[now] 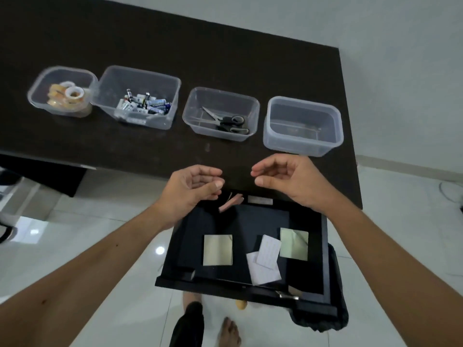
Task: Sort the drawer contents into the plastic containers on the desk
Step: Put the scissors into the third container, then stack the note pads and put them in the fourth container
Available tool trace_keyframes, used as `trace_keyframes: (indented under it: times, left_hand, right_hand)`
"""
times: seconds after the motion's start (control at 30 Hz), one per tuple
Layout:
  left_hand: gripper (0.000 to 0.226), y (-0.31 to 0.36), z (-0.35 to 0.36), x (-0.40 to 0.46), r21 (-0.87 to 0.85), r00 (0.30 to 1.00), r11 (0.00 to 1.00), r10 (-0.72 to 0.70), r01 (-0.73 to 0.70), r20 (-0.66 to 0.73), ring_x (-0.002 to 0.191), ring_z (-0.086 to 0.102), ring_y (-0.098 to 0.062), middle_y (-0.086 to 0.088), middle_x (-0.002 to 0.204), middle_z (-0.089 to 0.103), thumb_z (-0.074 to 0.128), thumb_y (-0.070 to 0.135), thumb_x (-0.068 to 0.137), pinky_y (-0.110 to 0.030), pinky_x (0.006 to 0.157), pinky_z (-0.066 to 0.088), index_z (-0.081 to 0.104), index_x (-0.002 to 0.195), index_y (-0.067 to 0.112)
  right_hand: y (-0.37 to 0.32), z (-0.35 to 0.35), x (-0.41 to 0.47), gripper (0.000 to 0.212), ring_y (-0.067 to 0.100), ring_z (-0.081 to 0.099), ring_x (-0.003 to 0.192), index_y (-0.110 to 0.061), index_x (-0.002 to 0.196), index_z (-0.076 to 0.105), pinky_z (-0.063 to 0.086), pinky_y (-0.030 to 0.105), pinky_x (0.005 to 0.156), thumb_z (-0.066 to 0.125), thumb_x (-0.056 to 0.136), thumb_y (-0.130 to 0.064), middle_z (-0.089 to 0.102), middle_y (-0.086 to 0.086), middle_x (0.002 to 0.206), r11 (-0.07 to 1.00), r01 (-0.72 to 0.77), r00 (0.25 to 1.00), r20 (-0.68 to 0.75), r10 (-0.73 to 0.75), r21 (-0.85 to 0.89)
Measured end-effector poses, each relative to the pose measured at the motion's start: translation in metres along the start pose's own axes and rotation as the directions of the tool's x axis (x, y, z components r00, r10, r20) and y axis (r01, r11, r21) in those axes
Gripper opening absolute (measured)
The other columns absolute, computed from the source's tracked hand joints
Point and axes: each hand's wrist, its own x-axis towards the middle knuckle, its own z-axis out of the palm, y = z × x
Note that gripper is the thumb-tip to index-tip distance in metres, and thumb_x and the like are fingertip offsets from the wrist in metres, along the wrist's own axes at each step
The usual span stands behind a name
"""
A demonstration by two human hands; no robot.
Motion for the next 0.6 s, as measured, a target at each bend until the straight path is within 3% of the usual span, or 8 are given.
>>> trace_keyframes:
  times: [0.1,0.17,0.3,0.47,0.6]
  left_hand:
    - [0.036,-0.037,0.012,-0.017,0.068,0.998,0.996,-0.060,0.060,0.006,0.099,0.077,-0.023,-0.010,0.106,0.081,0.083,0.019,0.080,-0.036,0.088,0.064,0.074,0.114,0.012]
    - [0.033,-0.060,0.017,-0.025,0.134,0.997,0.988,-0.076,0.077,-0.015,0.104,0.077,-0.023,-0.007,0.107,0.080,0.084,0.015,0.083,-0.035,0.090,0.063,0.074,0.114,0.015]
    - [0.038,-0.095,0.022,-0.035,0.234,0.990,0.966,-0.086,0.110,-0.109,0.107,0.074,-0.014,-0.001,0.112,0.077,0.085,0.012,0.086,-0.021,0.091,0.058,0.071,0.120,0.018]
    - [0.050,-0.124,0.022,-0.035,0.282,0.980,0.947,-0.107,0.151,-0.165,0.114,0.069,-0.014,0.001,0.120,0.071,0.086,0.018,0.085,-0.034,0.101,0.057,0.064,0.130,0.019]
    - [0.058,-0.133,0.023,-0.023,0.207,0.971,0.967,-0.106,0.151,-0.216,0.114,0.069,-0.020,-0.003,0.124,0.068,0.083,0.015,0.088,-0.034,0.086,0.060,0.057,0.139,0.016]
  right_hand:
    - [0.035,0.009,-0.033,0.026,0.022,0.076,0.101,-0.012,0.109,0.078,0.060,0.036,0.099,0.085,0.084,-0.010,0.080,0.004,0.106,0.998,-0.049,0.999,0.015,0.049,0.026]
    - [0.058,0.013,-0.050,0.026,0.019,0.076,0.100,-0.014,0.108,0.078,0.060,0.035,0.098,0.085,0.084,-0.011,0.080,0.003,0.106,0.995,-0.091,0.996,0.020,0.090,0.039]
    - [0.099,0.022,-0.075,0.028,0.015,0.076,0.099,-0.017,0.109,0.079,0.060,0.035,0.098,0.087,0.082,-0.015,0.080,0.000,0.106,0.987,-0.164,0.986,0.024,0.164,-0.005]
    - [0.141,0.031,-0.091,0.029,0.009,0.074,0.097,-0.024,0.105,0.080,0.060,0.036,0.096,0.091,0.078,-0.019,0.079,-0.010,0.104,0.970,-0.229,0.972,0.037,0.233,-0.086]
    - [0.158,0.037,-0.091,0.033,0.005,0.071,0.098,-0.028,0.105,0.079,0.058,0.032,0.094,0.093,0.076,-0.021,0.075,-0.012,0.106,0.969,-0.206,0.978,-0.001,0.208,-0.140]
